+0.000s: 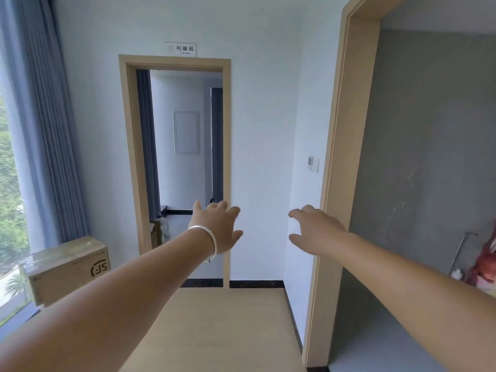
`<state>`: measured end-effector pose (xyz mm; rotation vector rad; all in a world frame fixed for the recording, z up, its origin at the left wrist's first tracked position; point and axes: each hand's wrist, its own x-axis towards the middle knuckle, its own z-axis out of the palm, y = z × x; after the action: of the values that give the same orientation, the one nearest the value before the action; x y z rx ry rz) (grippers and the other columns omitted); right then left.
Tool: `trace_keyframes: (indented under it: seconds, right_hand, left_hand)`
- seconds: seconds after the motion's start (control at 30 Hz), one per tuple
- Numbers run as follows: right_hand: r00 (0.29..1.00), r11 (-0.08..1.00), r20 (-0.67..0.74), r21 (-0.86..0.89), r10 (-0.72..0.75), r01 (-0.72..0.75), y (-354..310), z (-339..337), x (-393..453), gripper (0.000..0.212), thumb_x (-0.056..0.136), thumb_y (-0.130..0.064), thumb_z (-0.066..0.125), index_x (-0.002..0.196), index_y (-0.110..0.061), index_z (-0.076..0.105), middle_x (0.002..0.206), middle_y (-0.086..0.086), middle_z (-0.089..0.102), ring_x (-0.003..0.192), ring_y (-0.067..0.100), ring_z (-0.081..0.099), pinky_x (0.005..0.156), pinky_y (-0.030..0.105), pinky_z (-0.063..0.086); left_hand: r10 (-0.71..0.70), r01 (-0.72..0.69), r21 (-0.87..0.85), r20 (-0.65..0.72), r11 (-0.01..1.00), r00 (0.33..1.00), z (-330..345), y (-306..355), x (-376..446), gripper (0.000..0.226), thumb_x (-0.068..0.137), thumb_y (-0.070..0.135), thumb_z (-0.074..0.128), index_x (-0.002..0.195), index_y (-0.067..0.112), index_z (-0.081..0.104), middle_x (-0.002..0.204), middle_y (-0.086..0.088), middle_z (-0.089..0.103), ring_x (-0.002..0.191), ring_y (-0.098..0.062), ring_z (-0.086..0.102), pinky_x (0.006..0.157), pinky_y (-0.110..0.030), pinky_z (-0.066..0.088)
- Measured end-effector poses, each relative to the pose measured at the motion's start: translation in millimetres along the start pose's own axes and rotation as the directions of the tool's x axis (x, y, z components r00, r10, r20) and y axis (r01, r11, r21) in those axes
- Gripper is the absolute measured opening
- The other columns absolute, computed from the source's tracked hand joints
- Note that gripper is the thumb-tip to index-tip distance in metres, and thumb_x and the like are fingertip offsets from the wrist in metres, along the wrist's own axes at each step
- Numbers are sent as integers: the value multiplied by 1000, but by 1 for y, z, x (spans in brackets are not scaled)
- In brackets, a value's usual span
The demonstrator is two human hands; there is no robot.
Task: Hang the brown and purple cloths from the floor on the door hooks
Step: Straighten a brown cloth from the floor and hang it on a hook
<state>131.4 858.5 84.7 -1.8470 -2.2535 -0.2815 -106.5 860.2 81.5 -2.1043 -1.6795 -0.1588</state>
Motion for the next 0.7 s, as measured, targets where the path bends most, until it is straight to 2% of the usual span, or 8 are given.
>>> trace_keyframes:
  seconds: [0.27, 0.7]
  right_hand:
    - [999, 1000, 36, 0, -18, 18, 29, 43, 98, 60, 91, -40, 48, 146, -27, 28, 145, 1, 35, 127, 23, 40, 96, 36, 38]
    - [997, 998, 63, 32, -49, 47, 148, 112, 295, 65, 91, -46, 48, 149, -27, 23, 151, 0, 30, 135, 23, 33, 104, 37, 33]
  left_hand:
    - [7, -7, -27, 18, 1000, 1000, 55, -4, 94, 58, 93, 57, 38, 142, 28, 30, 142, -3, 42, 128, -24, 45, 112, -59, 19]
    - [-55, 55, 10, 38, 998, 998, 128, 25, 302, 59, 91, 59, 39, 142, 28, 30, 137, -1, 45, 122, -23, 48, 109, -54, 24]
